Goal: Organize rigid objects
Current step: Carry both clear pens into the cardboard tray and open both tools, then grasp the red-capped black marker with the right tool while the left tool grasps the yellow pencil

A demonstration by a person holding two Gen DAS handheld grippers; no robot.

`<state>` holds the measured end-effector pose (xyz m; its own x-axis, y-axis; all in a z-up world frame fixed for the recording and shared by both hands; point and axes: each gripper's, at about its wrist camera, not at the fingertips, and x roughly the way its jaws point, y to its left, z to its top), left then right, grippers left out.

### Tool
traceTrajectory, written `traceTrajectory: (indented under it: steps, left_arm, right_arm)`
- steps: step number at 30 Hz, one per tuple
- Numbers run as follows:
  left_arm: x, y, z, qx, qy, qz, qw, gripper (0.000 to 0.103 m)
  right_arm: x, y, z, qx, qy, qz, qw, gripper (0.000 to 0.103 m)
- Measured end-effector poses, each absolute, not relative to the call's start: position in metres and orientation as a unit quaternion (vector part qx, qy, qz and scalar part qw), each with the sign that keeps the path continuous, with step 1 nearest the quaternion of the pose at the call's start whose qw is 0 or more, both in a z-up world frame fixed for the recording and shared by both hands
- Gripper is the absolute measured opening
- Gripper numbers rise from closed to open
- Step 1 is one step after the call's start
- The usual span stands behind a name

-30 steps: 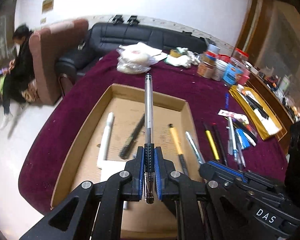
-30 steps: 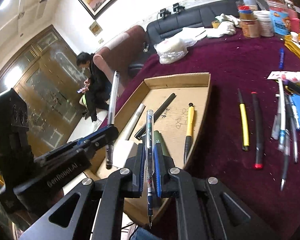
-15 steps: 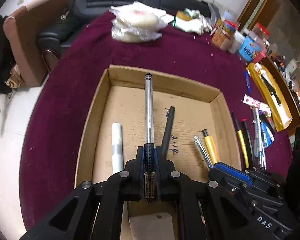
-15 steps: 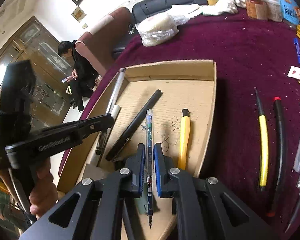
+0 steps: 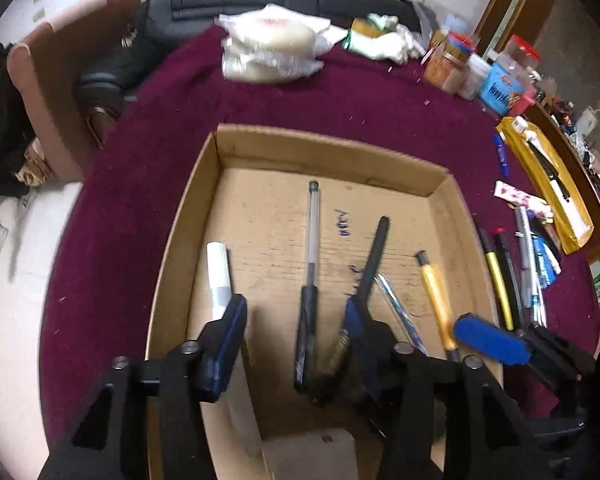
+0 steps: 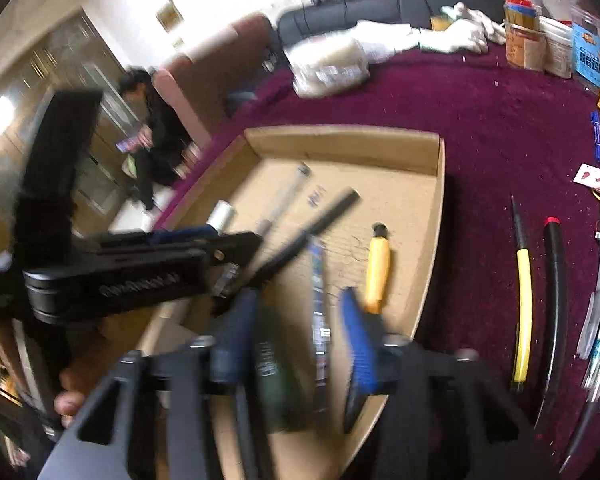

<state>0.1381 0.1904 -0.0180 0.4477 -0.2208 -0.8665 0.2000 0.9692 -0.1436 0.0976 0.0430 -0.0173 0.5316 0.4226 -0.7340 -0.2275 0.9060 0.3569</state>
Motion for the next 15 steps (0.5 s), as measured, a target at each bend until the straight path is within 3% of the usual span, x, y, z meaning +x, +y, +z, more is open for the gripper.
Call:
traceTrajectory:
  steps: [6,15]
  left_arm:
    - [0.071,0.157,0.017,-0.001,0.417,-0.125,0.900,0.062]
    - [0.025,0.077,0.018,0.014,0.422,-0.183,0.888,0.063]
  right_arm:
    - [0.045,0.009,0.003,0.133,0.391,0.212,0.886,0.069]
    - [-0.007,-0.101,-0.005,0.219,0.377,0.130,0.890,0.067]
